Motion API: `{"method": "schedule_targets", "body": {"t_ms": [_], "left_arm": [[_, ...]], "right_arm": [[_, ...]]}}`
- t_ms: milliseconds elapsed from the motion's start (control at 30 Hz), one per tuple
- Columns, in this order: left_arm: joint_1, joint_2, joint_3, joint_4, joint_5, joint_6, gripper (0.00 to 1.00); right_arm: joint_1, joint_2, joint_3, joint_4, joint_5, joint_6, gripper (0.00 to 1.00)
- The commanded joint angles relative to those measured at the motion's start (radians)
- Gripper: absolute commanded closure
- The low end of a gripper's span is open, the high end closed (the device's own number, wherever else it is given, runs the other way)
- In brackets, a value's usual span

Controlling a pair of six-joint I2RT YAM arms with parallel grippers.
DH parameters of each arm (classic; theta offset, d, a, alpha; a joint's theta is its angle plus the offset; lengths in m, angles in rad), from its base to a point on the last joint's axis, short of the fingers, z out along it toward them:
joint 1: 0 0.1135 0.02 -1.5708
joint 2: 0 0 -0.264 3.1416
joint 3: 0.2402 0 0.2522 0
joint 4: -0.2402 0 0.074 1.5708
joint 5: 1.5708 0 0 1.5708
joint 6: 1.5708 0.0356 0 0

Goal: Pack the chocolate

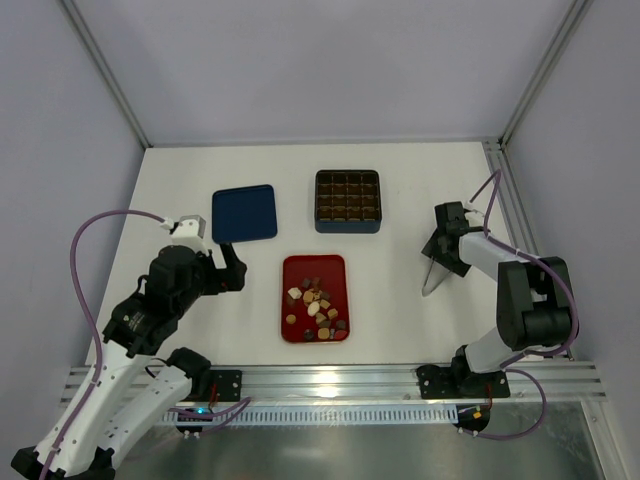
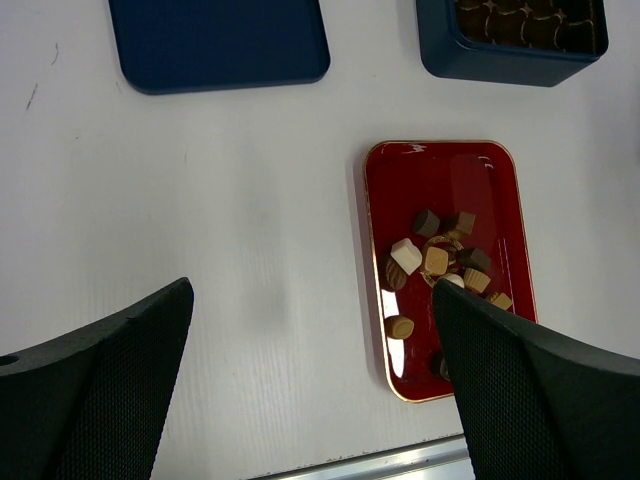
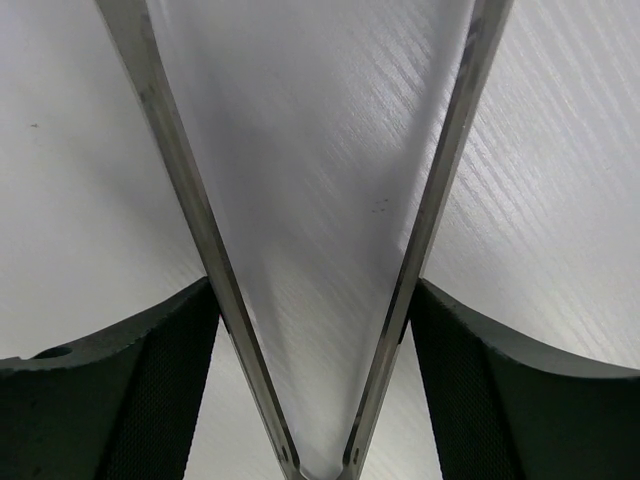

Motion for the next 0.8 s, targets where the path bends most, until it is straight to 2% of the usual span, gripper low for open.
{"method": "schedule_targets", "body": {"t_ms": [0,167,400,767], "left_arm": [[-0.002,-0.011,-0.002,0.029,-0.004,0.004,0.00],[-0.002,-0.011,-0.002,0.029,-0.007,0.004,0.00],[-0.002,-0.013,-0.002,0.029,-0.007,0.003,0.00],[-0.002,-0.011,-0.002,0.030,-0.015,0.001,0.00]], "right_arm": [[-0.002,0.011,0.010,0.002,-0.028,0.021,0.27],[-0.002,-0.074,0.012,-0.022,-0.051,-0.025,0.38],[0.009,-0.264,0.026,-0.102,-0.085,-0.088,0.38],[0.030,-0.455,-0.017,-0.159,-0.189,-0.109,0.38]]}}
